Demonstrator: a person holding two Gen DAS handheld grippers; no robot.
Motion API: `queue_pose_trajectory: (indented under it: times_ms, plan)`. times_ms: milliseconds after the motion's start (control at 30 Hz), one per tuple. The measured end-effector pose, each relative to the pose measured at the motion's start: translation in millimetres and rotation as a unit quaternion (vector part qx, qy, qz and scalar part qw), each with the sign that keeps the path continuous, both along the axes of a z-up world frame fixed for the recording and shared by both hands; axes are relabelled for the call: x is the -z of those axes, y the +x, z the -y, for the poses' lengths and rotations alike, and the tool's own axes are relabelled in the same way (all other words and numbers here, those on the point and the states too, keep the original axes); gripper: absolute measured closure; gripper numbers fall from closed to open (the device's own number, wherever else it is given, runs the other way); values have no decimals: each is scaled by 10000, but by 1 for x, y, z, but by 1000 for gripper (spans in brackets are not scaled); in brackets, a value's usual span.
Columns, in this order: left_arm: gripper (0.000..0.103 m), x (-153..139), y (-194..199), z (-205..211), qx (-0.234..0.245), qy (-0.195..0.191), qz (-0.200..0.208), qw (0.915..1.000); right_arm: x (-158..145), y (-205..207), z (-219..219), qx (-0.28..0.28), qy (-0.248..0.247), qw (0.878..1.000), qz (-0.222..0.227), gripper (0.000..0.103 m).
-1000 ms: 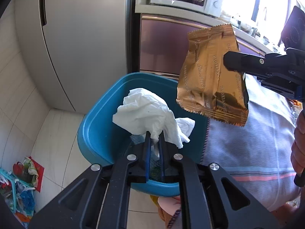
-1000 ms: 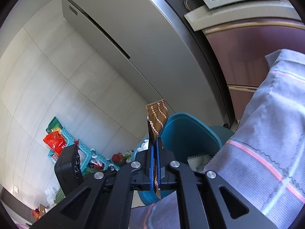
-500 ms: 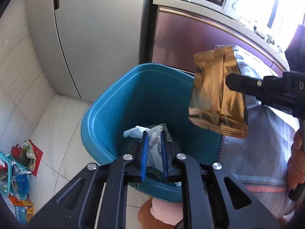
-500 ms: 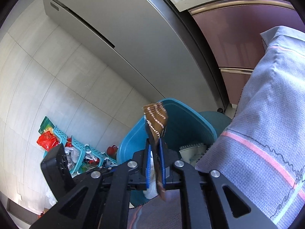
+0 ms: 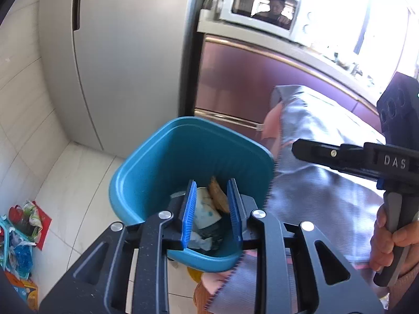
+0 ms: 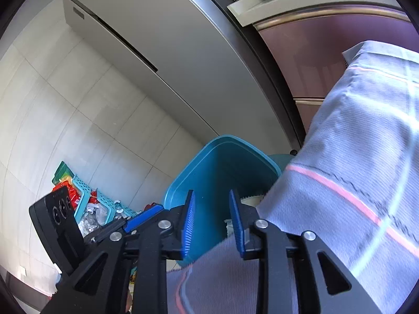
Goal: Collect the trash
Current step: 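Carry the tissue and gold wrapper over the blue bin and release both, then move both open grippers back over the trash on the table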
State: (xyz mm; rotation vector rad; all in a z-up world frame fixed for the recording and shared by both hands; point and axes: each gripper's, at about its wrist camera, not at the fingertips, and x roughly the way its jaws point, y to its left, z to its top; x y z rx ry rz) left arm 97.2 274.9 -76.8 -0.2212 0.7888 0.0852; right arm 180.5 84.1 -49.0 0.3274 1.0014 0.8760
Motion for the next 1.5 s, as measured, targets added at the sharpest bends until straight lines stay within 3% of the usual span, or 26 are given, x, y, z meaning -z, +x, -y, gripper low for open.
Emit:
queue_pose_trajectory:
  times_ms: [167, 300, 467, 700, 967, 1133, 1267, 1500]
  plan:
    - [75, -10, -9, 16, 148, -19, 150, 9998, -16, -19, 20, -37, 4, 9994, 356, 73]
    - [69, -20, -17, 34, 251, 33, 306, 9992, -32, -38, 40, 4, 4, 9973, 732, 63]
    - [62, -32, -27, 60, 487, 39, 469, 9977, -46, -60, 75, 103, 3, 9941, 1079, 57]
    - [60, -38, -30, 103, 934, 24, 547, 9941, -58, -88, 141, 593, -92, 9887, 1372, 55]
    - [55, -40, -25, 159, 1476, 60, 620, 9871, -56, -120, 229, 1612, -421, 9756, 1431, 51]
    - [54, -37, -22, 199, 1983, -43, 568, 9785, -49, -137, 281, 2356, -565, 9614, 1306, 51]
    - [54, -33, -16, 234, 2566, -215, 472, 9651, -40, -144, 319, 2869, -619, 9488, 1166, 51]
    - [53, -22, -9, 294, 3301, -392, 246, 9428, -17, -141, 357, 3274, -633, 9393, 808, 44]
